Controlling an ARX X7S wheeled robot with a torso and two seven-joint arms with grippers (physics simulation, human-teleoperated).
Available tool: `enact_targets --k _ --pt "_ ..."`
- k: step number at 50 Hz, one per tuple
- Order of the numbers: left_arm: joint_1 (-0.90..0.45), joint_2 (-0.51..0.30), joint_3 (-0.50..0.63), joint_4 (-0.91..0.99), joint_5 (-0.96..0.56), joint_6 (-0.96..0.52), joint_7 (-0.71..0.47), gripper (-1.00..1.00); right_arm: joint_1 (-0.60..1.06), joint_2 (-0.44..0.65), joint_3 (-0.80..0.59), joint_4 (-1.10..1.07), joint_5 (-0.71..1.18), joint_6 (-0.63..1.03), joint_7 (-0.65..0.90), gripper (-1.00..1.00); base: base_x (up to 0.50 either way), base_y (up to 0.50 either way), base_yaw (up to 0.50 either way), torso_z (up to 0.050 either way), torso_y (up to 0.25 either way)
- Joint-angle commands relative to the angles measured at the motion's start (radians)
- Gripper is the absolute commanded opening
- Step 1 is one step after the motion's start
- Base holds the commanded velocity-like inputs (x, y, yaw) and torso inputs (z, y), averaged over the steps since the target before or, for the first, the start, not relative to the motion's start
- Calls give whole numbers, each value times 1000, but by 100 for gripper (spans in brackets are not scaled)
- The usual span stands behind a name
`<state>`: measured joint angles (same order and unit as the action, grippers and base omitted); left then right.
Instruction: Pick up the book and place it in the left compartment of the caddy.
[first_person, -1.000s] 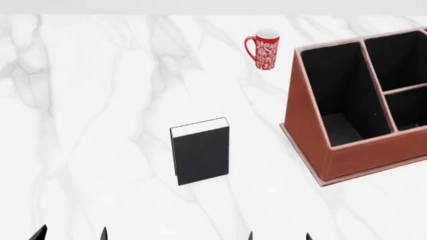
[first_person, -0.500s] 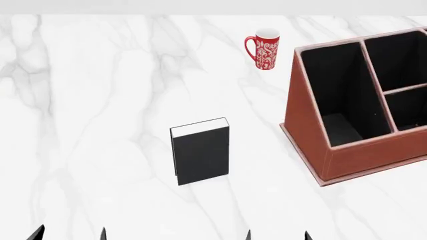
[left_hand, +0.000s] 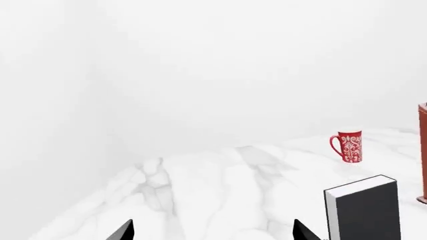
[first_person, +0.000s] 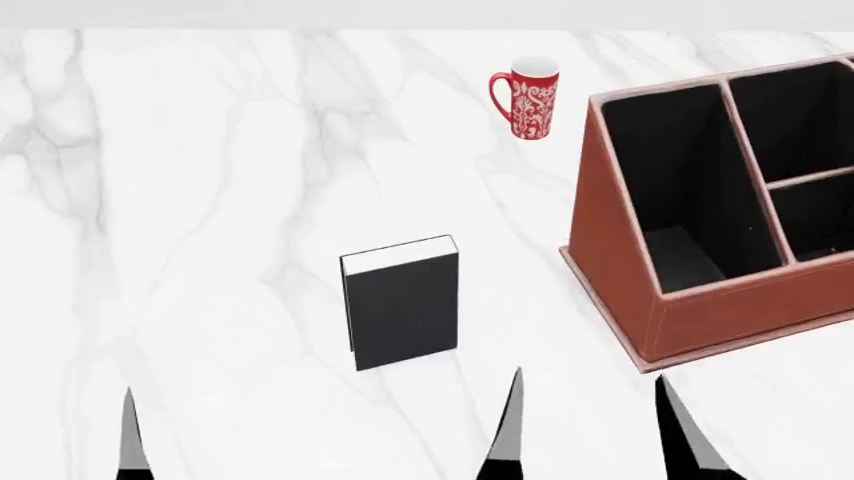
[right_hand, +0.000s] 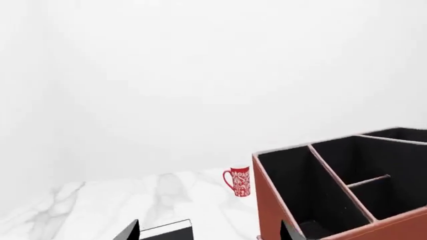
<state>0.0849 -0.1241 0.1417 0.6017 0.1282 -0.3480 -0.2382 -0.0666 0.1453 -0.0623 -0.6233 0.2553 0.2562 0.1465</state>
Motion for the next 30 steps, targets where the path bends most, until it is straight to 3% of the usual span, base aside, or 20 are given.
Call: enact_targets --k 1,12,16,26,30 --pt "47 -23 -10 259 86 -138 -43 100 -13 33 55 -265 88 100 55 100 0 0 0 0 0" --pt "113 -31 -76 432 124 -190 -74 100 14 35 124 -361 183 156 128 100 0 0 0 0 0" --pt "151 122 -191 445 225 -97 73 100 16 46 143 -402 208 168 152 100 0 0 0 0 0" --pt "201 124 -225 445 243 -21 36 100 8 80 132 -414 221 131 196 100 0 0 0 0 0" --pt "247 124 -269 445 278 39 -84 100 4 95 128 -418 238 116 219 100 0 0 0 0 0"
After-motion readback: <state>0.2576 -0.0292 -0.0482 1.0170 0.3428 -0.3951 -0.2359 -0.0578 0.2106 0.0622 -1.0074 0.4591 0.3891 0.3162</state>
